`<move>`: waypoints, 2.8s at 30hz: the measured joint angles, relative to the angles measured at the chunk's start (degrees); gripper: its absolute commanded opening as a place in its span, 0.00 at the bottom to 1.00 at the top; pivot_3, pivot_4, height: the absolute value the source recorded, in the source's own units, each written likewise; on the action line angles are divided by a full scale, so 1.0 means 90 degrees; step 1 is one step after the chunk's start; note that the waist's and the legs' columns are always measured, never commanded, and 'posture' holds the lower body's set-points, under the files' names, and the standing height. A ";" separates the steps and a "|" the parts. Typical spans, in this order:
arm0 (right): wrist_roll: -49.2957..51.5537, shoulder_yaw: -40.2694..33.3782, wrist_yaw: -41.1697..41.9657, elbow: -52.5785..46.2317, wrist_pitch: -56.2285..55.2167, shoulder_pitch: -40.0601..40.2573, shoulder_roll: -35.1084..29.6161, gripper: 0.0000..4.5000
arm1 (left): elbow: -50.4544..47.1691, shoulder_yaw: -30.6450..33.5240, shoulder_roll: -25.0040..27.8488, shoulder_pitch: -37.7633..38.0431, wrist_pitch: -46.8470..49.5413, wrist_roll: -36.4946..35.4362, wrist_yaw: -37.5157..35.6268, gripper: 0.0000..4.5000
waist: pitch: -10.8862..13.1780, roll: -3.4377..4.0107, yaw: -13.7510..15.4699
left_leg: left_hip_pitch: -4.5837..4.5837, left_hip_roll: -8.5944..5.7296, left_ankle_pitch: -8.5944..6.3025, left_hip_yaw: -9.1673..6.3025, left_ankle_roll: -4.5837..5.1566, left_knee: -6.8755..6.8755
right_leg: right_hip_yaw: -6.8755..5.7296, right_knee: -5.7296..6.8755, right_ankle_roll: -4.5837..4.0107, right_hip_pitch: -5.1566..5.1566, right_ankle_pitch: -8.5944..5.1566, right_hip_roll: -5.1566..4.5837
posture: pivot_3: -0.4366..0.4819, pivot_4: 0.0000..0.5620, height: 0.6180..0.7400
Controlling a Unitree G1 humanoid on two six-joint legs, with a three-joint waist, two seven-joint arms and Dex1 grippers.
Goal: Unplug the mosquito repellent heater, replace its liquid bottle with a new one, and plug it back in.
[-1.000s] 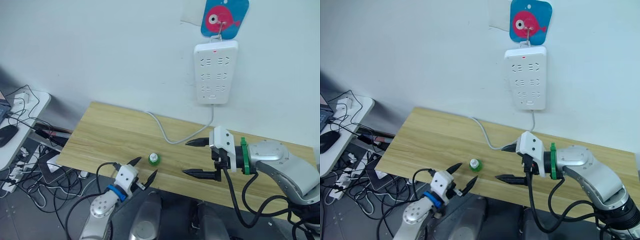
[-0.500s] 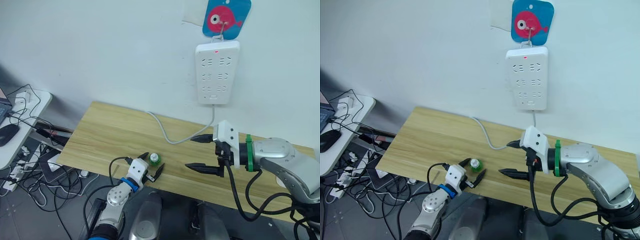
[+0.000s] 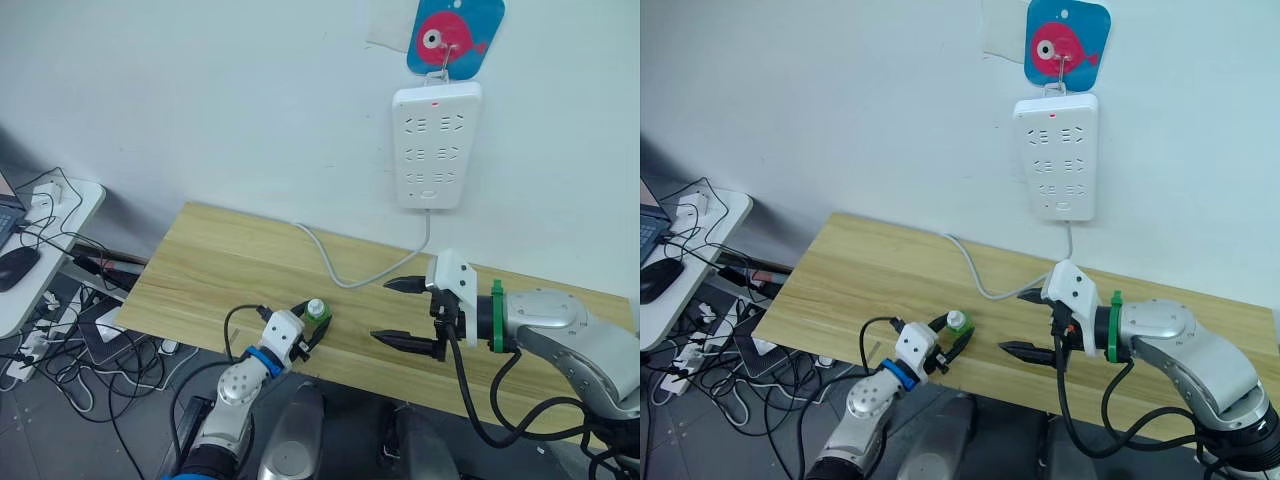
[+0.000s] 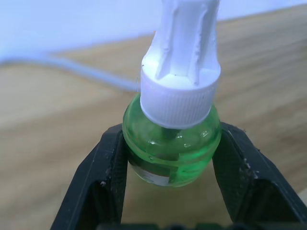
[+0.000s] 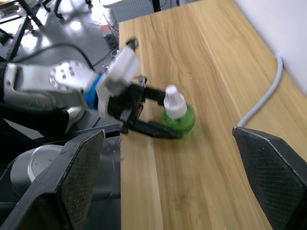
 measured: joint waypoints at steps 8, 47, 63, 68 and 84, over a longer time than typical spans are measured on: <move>-0.0463 0.0072 -0.1388 -0.0320 -0.0241 0.0592 0.1326 1.00 | -0.2351 -0.0280 0.1449 -0.1597 0.3322 -0.1657 -0.2279 0.49 | -0.0031 0.0000 -0.0039 | 0.0007 0.0013 0.0002 0.0006 -0.0005 0.0000 | 0.0005 0.0006 -0.0002 0.0000 0.0001 0.0019 | 0.77 0.43 1.00; -0.0306 0.0454 0.0873 0.0506 -0.0925 -0.0660 0.0852 0.24 | -0.1250 -0.0893 0.1505 -0.3042 0.2798 -0.2041 -0.5240 0.49 | -0.0041 -0.0010 -0.1239 | 0.0035 0.0009 0.0012 -0.0012 -0.0023 0.0007 | -0.0005 0.0068 -0.0009 0.0007 -0.0004 0.0005 | 0.74 0.42 1.00; -0.0039 -0.0718 0.1446 0.0686 -0.0938 -0.0083 0.0073 0.99 | 0.0178 -0.0577 0.1298 -0.3364 0.2002 -0.1614 -0.4757 0.49 | -0.0047 -0.0022 -0.0999 | -0.0004 0.0000 0.0013 -0.0027 -0.0023 0.0018 | -0.0014 0.0069 -0.0007 -0.0016 -0.0005 -0.0012 | 0.75 0.45 1.00; -0.0255 -0.0465 -0.0625 -0.0523 -0.0353 0.0571 0.1255 0.99 | 0.0014 -0.0433 0.0977 -0.3338 0.2501 -0.1627 -0.4098 0.49 | -0.0048 -0.0023 -0.1076 | 0.0010 0.0001 0.0017 -0.0017 -0.0030 0.0025 | 0.0000 0.0100 -0.0007 -0.0023 -0.0005 -0.0005 | 0.73 0.45 1.00; -0.1657 0.0442 -0.2741 -0.0185 -0.0578 0.0517 0.2798 0.53 | -0.0154 -0.0416 0.0850 -0.3426 0.2722 -0.1575 -0.3705 0.49 | -0.0051 -0.0023 -0.1102 | 0.0016 0.0001 0.0021 -0.0012 -0.0037 0.0018 | 0.0002 0.0097 -0.0007 -0.0022 -0.0006 -0.0002 | 0.72 0.45 1.00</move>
